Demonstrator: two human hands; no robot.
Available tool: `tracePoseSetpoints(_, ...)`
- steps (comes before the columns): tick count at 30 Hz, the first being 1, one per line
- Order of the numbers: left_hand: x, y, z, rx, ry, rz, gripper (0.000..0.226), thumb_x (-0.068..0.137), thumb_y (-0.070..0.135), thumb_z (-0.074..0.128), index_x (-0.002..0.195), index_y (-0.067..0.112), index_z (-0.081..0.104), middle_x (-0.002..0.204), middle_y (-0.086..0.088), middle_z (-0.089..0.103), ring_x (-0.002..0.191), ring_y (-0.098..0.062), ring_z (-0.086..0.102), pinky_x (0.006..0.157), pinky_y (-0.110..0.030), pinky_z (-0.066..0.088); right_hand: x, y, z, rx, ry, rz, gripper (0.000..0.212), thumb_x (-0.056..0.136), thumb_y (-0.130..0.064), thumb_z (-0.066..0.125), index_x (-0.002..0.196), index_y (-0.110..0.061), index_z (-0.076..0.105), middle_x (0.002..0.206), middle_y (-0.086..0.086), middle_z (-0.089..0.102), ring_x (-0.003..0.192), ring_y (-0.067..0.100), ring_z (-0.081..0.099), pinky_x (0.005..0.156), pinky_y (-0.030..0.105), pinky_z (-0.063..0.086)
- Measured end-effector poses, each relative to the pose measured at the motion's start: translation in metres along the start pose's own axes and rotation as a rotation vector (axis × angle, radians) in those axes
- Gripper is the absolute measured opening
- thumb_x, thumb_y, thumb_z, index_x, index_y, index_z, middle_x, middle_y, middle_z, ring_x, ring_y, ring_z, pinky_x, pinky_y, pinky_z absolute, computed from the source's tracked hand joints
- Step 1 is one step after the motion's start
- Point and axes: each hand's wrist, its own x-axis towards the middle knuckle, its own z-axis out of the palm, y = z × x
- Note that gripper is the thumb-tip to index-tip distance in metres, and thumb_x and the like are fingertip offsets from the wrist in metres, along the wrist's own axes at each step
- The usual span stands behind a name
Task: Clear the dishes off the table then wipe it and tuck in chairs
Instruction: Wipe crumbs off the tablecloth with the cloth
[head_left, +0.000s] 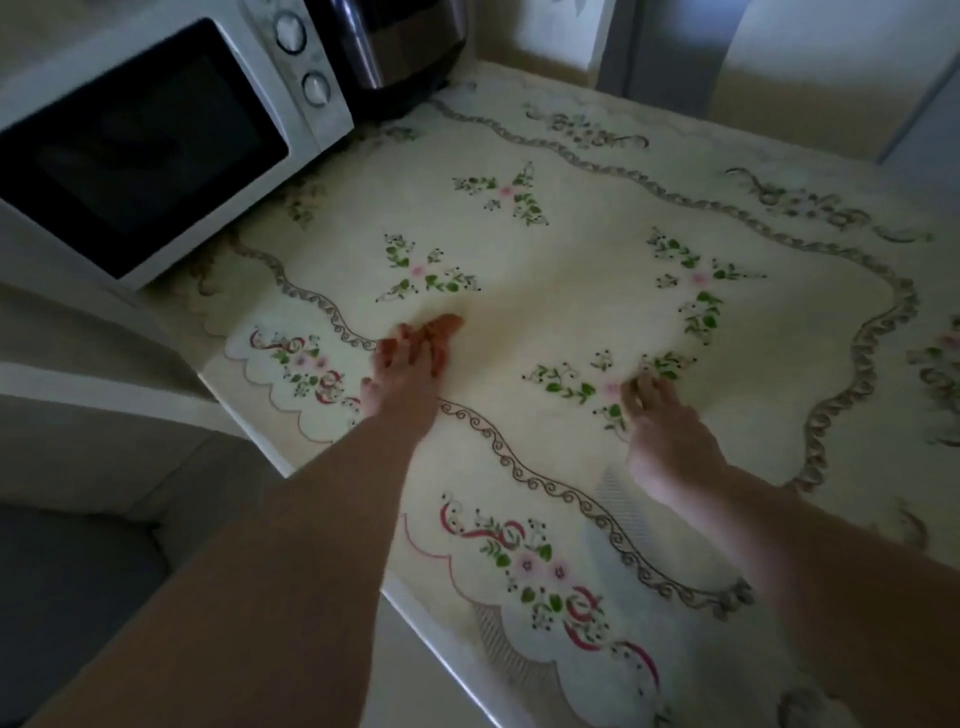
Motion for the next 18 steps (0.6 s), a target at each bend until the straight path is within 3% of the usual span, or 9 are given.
tracePoseSetpoints(3,0.049,-0.020,-0.006,-0.276,0.080,-0.218,0.053,0.101,0.040,0.022,0.152,0.027,0.013,0.156,-0.011,0.016,0.137,-0.039,0.028,0.106,-0.056,0.036,0.002,0.002,0.001,0.036,-0.031,0.020,0.069,0.093,-0.001,0.036,0.153,-0.017,0.005,0.160,0.007,-0.005,0.147,0.028,0.004,0.115,0.040,0.026)
tracePoseSetpoints(6,0.089,-0.017,-0.014,-0.277,0.075,-0.308,0.052,0.099,0.027,0.032,0.149,0.025,0.020,0.149,-0.014,0.021,0.130,-0.044,0.032,0.100,-0.057,0.040,0.005,0.003,0.006,-0.002,-0.035,0.010,0.070,0.094,-0.002,0.034,0.153,-0.013,-0.002,0.160,0.010,-0.013,0.148,0.028,-0.006,0.119,0.042,0.016)
tracePoseSetpoints(10,0.106,0.025,-0.020,-0.055,0.072,0.063,0.048,0.103,0.029,0.028,0.150,0.034,0.023,0.155,0.002,0.019,0.136,-0.042,0.019,0.100,-0.055,0.042,0.006,0.004,0.007,0.027,-0.041,0.010,0.071,0.094,-0.002,0.034,0.152,-0.014,-0.004,0.159,0.009,-0.016,0.148,0.027,-0.009,0.119,0.043,0.013)
tracePoseSetpoints(13,0.096,0.062,-0.008,0.046,0.016,0.279,0.066,0.097,0.005,0.036,0.151,0.037,0.017,0.160,0.015,0.007,0.145,-0.038,0.003,0.106,-0.055,0.036,0.007,0.007,0.004,0.064,-0.054,0.010,0.071,0.095,-0.002,0.036,0.153,-0.017,-0.003,0.159,0.005,-0.016,0.148,0.023,-0.009,0.119,0.041,0.012)
tracePoseSetpoints(15,0.076,0.071,0.004,0.171,0.054,0.464,0.074,0.092,0.001,0.040,0.152,0.036,0.015,0.160,0.017,0.006,0.145,-0.034,0.005,0.105,-0.052,0.039,0.007,0.008,0.002,0.093,-0.058,0.015,0.070,0.096,-0.002,0.037,0.153,-0.019,0.000,0.160,0.004,-0.014,0.148,0.022,-0.008,0.119,0.041,0.012)
tracePoseSetpoints(18,0.055,0.041,0.024,0.148,0.054,0.718,0.082,0.087,-0.001,0.050,0.149,0.042,0.018,0.158,0.020,0.012,0.136,-0.026,0.029,0.100,-0.045,0.042,0.006,0.007,-0.002,0.098,-0.066,0.013,0.069,0.097,-0.002,0.037,0.153,-0.019,0.001,0.160,0.004,-0.012,0.148,0.022,-0.007,0.119,0.041,0.012)
